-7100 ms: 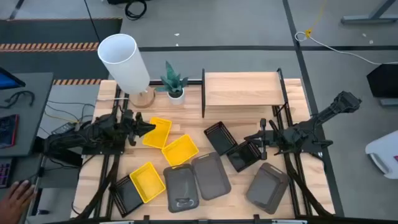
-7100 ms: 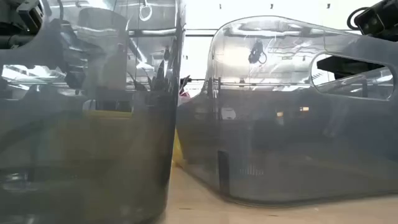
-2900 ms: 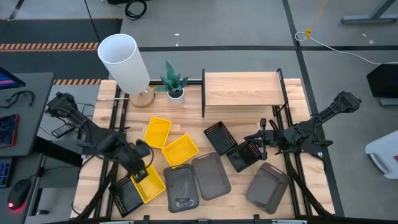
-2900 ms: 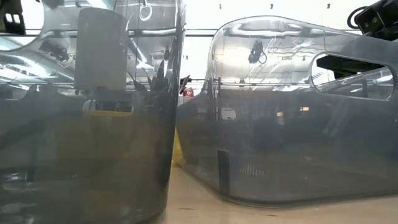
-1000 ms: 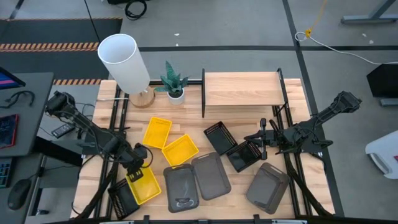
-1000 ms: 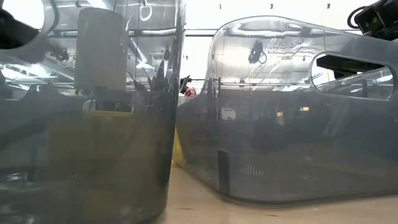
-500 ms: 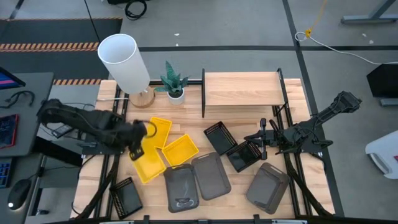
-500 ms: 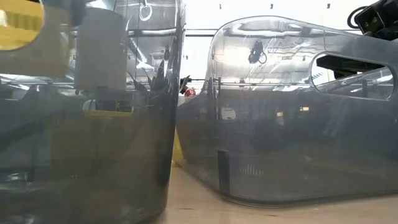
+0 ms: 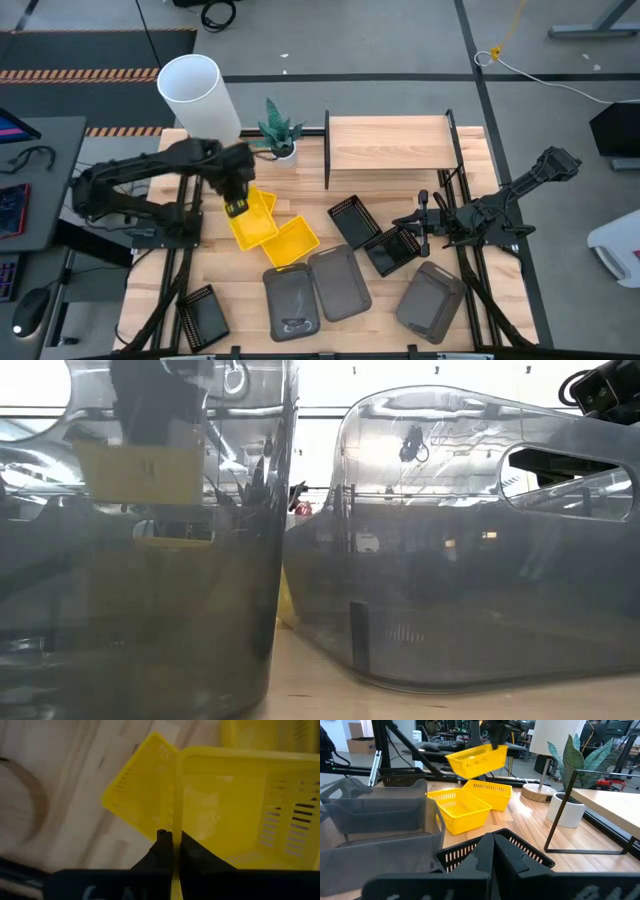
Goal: Stack baskets on shelf by color
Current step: Stack the bottom yellow bin on top of the top left yellow bin
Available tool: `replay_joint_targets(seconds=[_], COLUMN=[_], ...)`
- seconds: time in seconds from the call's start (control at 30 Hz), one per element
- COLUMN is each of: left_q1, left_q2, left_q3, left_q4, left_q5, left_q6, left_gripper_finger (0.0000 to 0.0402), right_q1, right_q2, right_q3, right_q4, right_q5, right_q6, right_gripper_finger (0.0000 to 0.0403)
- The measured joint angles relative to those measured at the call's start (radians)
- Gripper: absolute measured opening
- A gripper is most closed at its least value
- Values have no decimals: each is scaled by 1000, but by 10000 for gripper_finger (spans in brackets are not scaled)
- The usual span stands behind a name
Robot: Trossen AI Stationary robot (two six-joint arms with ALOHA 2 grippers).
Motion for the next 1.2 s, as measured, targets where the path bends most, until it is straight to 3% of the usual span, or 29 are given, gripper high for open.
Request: replay_joint_targets(seconds=[0.17,0.33,0.43,0.7,1.2], left_q1=[86,96,95,95,68], left_q2=[110,162,167,168,168], left_q3=[67,101,92,22,-76], left_q4=[-42,-31,11,118,167], left_q5=[-7,-33,-33,6,89], left_q6=[311,613,716,788,761], left_gripper_finger=[11,11,11,11,29], right_q1=[0,0,0,0,0], right_q2=[0,0,0,0,0], right_q3=[0,0,0,0,0], right_q4=[0,0,0,0,0], right_q5=[0,0,0,0,0], right_q6=[0,0,0,0,0], right_gripper_finger=[14,14,14,14,14])
